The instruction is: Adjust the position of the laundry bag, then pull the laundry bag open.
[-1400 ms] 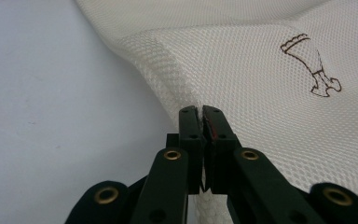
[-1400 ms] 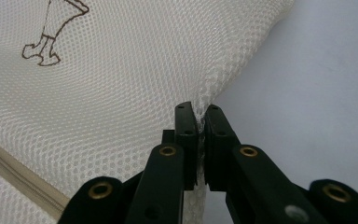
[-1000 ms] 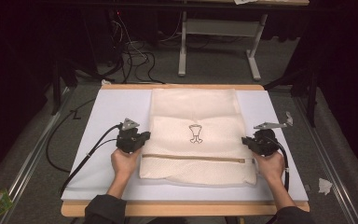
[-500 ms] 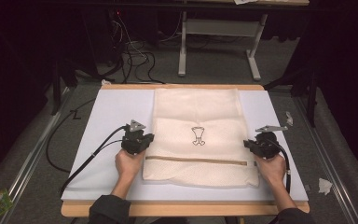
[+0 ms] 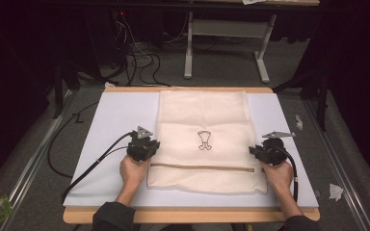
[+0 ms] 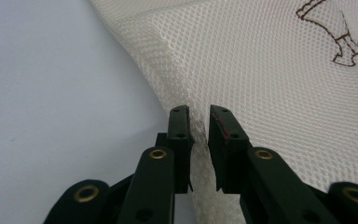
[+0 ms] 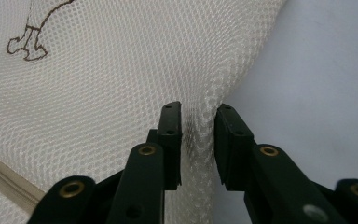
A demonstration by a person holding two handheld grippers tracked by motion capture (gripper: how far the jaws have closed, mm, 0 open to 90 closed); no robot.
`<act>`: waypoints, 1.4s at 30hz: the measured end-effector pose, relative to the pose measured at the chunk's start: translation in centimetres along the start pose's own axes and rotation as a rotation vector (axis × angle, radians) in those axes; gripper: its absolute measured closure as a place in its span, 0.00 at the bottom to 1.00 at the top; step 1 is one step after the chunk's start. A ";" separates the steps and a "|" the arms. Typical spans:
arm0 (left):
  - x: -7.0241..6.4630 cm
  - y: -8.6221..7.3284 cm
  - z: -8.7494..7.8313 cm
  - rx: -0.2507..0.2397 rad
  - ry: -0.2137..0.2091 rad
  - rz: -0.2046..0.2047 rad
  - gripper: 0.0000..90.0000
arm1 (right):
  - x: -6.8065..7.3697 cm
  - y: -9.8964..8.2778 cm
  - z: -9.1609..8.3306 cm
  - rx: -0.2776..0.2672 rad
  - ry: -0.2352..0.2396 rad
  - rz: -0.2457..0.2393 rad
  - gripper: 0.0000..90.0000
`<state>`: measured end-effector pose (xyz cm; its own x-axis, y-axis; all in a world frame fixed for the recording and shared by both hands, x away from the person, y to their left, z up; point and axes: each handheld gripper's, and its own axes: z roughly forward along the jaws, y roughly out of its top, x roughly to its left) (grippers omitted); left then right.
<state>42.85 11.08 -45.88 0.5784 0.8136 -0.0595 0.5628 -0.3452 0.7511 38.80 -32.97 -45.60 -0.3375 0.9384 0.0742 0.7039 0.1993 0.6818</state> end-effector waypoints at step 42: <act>-6.0 -4.1 -2.0 -0.058 -0.103 0.090 0.53 | 0.3 -3.8 -1.3 -0.015 0.016 0.031 0.59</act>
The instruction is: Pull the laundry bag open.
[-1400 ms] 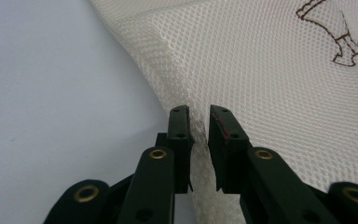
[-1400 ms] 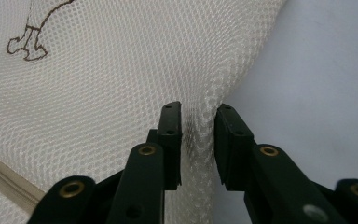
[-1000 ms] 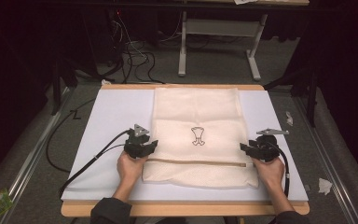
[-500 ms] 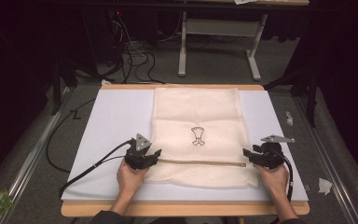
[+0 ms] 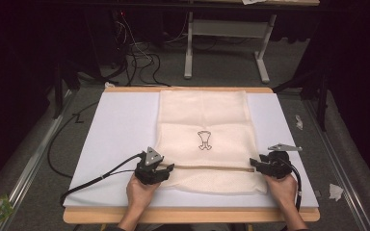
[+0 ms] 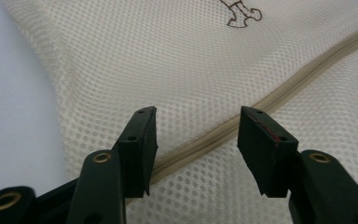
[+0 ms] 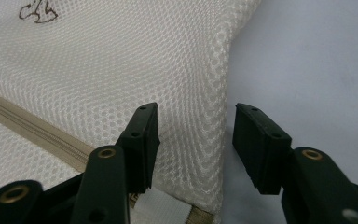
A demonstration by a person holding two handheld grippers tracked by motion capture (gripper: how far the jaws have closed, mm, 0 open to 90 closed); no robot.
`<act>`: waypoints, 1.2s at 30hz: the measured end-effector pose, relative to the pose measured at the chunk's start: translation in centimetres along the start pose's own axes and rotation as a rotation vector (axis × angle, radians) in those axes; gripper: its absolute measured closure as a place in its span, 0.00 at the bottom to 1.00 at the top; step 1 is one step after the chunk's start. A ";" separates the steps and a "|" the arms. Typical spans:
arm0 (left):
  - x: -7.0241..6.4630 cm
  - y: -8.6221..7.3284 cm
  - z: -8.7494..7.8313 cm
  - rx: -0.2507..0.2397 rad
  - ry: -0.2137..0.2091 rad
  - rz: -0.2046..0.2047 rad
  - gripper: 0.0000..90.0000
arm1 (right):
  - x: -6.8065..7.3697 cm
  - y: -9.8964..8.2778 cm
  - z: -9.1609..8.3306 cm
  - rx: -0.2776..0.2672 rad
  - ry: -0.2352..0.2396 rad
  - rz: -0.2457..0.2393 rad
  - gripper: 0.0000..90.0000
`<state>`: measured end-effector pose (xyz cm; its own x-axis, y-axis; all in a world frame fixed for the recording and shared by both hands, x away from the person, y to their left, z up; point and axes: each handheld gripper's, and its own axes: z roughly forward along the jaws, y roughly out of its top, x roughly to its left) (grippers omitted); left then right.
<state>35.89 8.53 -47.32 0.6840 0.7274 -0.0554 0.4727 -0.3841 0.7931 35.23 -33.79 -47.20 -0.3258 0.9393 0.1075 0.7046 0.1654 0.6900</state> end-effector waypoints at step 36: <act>-6.4 5.1 4.2 0.017 -0.183 0.004 0.52 | 1.2 1.8 -2.7 -0.041 0.078 -0.105 0.98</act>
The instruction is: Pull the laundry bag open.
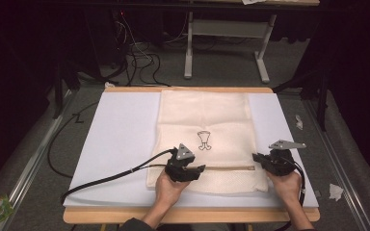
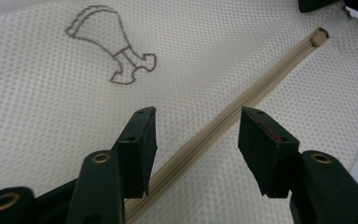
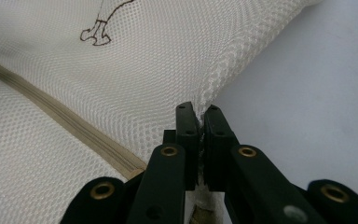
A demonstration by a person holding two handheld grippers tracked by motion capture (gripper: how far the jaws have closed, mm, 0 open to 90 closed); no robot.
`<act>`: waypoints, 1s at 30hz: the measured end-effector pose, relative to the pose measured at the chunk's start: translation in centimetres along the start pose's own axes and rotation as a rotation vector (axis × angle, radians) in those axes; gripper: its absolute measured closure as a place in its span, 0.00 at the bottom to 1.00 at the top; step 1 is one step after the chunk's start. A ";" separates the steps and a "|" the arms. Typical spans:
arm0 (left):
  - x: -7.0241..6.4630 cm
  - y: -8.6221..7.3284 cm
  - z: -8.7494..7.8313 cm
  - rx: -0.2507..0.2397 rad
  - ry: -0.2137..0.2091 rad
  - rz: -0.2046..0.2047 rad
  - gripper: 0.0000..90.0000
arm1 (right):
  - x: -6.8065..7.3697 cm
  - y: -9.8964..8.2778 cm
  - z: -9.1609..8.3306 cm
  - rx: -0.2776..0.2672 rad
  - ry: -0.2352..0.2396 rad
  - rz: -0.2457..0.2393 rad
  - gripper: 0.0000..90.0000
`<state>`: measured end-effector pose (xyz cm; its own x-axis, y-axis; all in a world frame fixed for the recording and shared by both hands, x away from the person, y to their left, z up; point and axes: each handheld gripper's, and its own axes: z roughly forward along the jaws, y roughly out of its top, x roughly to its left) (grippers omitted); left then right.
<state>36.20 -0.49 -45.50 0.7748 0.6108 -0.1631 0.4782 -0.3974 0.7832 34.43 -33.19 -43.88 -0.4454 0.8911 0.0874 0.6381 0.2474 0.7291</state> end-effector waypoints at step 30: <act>-6.2 4.5 5.3 -0.032 -0.172 0.051 0.66 | 0.5 1.5 -1.3 -0.042 0.032 -0.013 0.98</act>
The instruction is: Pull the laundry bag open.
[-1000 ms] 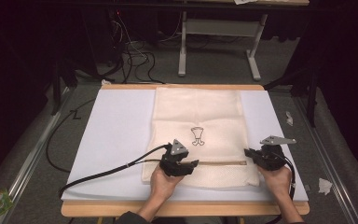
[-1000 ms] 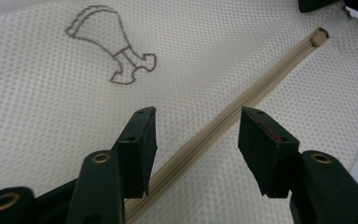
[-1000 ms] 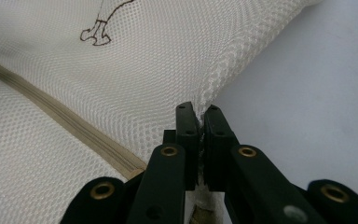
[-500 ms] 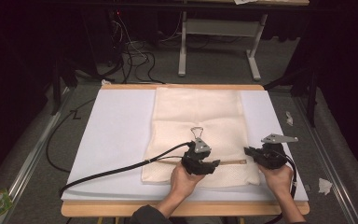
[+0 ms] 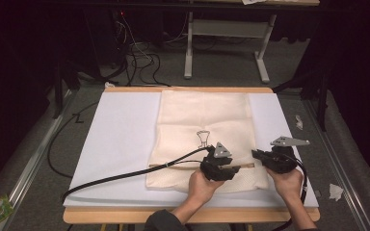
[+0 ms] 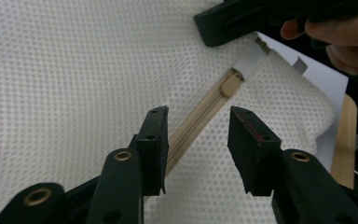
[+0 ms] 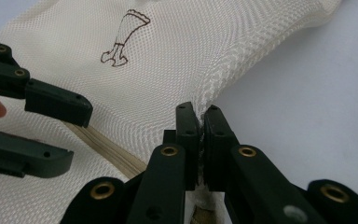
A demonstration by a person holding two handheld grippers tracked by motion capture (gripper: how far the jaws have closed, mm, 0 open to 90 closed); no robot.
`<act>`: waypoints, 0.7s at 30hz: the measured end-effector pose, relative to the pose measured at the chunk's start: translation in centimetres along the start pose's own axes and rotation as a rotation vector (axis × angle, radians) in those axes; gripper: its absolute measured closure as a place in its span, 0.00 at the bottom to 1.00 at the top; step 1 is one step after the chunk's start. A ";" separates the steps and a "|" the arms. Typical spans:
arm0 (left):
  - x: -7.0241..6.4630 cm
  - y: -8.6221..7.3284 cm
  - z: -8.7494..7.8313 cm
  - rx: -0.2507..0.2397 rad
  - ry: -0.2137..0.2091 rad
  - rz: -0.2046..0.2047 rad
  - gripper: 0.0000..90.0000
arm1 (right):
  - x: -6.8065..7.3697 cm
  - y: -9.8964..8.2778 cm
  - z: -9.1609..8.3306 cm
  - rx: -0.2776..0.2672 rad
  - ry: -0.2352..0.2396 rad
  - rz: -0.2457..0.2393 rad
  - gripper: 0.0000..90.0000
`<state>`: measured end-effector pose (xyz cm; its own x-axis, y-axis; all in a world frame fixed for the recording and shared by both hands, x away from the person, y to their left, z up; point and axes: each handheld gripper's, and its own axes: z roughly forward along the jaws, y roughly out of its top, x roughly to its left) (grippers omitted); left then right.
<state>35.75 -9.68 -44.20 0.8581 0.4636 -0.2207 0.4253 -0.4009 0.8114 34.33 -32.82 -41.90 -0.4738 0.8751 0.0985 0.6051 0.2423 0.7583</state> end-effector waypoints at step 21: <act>-0.3 0.3 3.3 0.001 -0.087 -0.063 0.75 | 0.1 0.2 0.2 -0.023 0.024 0.024 0.98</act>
<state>36.56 -12.58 -45.68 0.8515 0.4176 -0.3171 0.4792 -0.3742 0.7940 34.55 -32.59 -41.82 -0.4750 0.8700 0.1323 0.6019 0.2115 0.7701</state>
